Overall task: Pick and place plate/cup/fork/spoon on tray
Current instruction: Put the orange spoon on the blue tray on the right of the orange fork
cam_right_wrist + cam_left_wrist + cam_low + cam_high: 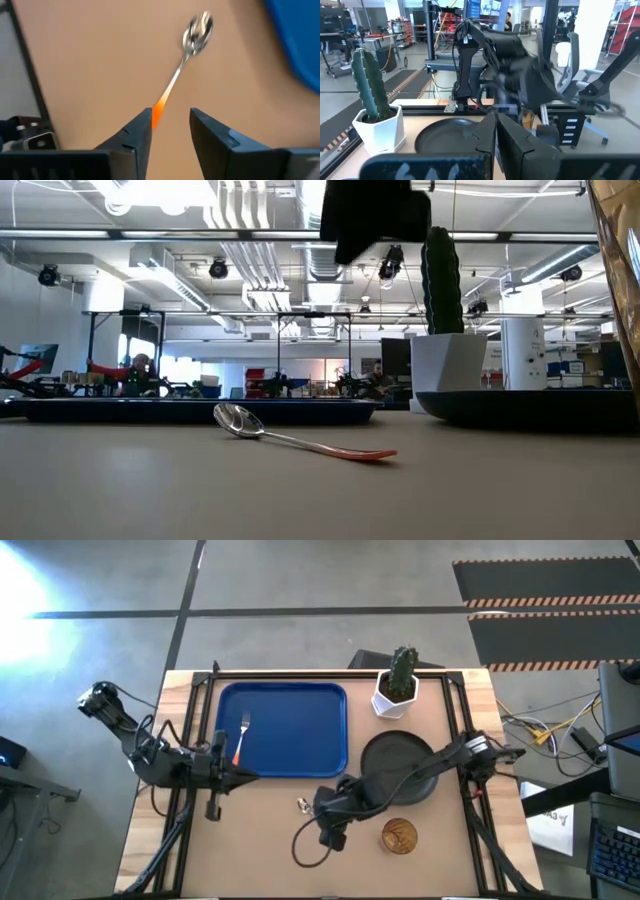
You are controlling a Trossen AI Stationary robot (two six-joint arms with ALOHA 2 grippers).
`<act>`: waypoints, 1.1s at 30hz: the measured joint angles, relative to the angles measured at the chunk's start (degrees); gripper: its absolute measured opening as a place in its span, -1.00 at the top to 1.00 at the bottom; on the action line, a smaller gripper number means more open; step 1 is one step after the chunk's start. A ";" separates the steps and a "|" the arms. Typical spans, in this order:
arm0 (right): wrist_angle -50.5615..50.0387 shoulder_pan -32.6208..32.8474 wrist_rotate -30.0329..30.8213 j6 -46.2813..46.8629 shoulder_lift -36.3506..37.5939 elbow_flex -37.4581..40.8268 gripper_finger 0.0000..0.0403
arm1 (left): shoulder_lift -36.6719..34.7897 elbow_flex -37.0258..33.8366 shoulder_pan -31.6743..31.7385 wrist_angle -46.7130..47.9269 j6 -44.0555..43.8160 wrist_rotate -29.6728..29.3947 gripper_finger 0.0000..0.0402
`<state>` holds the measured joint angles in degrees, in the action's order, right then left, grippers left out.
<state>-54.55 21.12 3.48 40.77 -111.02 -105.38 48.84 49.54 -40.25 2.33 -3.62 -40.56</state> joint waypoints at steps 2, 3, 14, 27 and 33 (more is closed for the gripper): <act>0.09 0.00 -0.84 0.99 -2.05 0.00 0.34 | 0.21 -0.07 0.00 0.12 -0.02 0.00 1.00; 0.27 0.00 -1.03 1.64 -3.12 0.00 0.32 | 0.30 -0.09 0.00 0.19 -0.06 0.02 1.00; 7.68 -1.78 -2.48 5.25 -9.75 0.00 0.30 | 0.17 -0.20 0.00 0.53 -0.12 0.13 1.00; 10.69 -5.27 -2.46 4.42 -11.40 -0.04 0.26 | 0.17 -0.22 0.00 0.78 -0.42 0.37 1.00; 10.04 -5.16 -4.79 4.66 -12.24 -0.04 0.21 | 0.08 -0.24 0.00 0.85 -0.42 0.37 1.00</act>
<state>-44.51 15.97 -1.31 45.43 -123.26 -105.43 48.93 49.30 -40.25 3.18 -4.03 -40.18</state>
